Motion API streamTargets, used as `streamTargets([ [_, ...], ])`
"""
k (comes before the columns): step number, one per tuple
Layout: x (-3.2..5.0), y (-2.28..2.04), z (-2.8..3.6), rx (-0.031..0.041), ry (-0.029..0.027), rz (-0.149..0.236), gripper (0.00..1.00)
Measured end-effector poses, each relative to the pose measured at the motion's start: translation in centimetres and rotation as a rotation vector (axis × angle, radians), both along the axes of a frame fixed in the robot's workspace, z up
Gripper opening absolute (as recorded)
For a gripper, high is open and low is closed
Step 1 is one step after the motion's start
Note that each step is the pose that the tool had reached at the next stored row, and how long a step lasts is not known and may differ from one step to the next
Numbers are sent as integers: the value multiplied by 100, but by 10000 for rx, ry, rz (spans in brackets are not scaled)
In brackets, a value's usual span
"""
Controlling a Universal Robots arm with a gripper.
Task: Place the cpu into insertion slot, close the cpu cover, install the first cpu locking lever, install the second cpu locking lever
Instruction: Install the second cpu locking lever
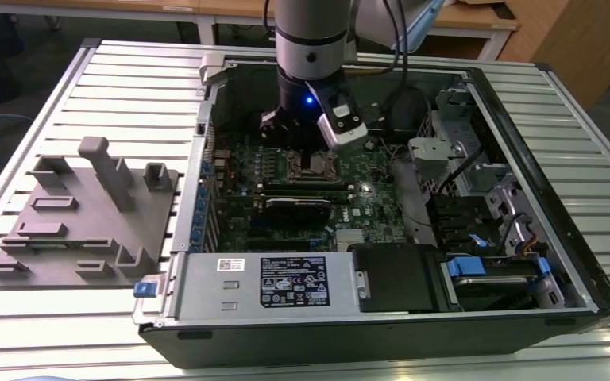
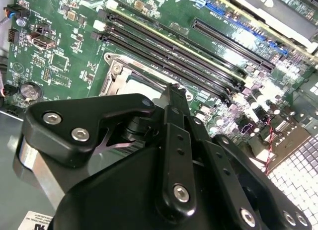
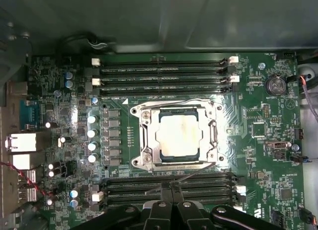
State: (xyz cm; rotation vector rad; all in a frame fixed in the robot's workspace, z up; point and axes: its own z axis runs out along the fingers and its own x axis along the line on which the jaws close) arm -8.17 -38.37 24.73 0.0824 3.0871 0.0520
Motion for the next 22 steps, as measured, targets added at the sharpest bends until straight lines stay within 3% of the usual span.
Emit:
streamTargets([
  [7,0,24,-15,0,0,1,10],
  [22,-14,30,-74,1,0,0,10],
])
